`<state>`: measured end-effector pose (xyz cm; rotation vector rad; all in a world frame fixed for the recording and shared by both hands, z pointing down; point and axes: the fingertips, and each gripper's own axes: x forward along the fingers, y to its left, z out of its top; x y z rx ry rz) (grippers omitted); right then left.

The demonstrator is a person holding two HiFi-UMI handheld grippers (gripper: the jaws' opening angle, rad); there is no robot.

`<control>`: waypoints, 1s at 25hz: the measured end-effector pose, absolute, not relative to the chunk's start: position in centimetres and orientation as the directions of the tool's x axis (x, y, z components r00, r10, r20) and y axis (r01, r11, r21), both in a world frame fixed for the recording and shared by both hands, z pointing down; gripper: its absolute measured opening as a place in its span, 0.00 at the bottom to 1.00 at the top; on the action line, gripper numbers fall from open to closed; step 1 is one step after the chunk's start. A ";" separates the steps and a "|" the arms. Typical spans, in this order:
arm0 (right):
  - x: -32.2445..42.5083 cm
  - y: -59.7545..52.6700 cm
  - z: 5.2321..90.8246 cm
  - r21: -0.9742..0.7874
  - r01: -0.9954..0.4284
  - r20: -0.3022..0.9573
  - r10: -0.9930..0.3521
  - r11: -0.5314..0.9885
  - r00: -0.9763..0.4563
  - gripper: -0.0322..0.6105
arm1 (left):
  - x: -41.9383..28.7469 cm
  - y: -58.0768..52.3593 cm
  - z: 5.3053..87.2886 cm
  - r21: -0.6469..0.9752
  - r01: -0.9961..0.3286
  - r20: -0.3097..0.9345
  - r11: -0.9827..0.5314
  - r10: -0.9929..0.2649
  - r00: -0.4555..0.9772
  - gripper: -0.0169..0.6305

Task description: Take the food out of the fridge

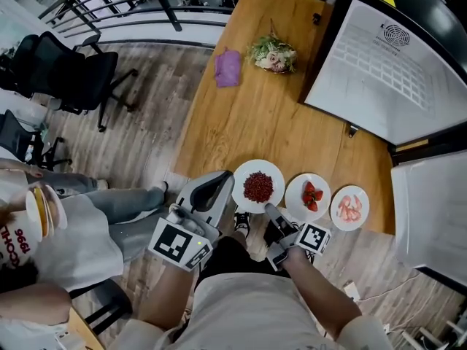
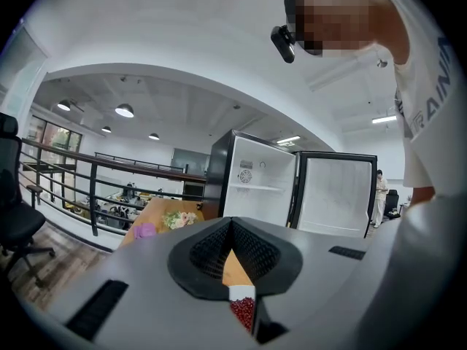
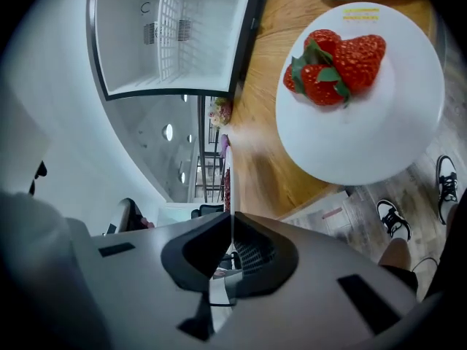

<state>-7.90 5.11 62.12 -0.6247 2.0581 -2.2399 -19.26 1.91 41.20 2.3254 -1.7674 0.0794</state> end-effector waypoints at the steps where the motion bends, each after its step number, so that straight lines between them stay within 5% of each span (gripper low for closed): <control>1: -7.8 5.2 62.6 -0.962 -0.246 0.271 -0.291 -0.121 -0.917 0.10 | -19.2 2.0 41.4 0.143 -0.957 0.178 -0.254 -0.944 0.277 0.04; 25: -7.6 6.5 66.9 -0.928 -0.283 0.340 -0.241 -0.243 -0.909 0.10 | -18.8 2.1 43.0 0.154 -0.952 0.211 -0.263 -0.933 0.292 0.04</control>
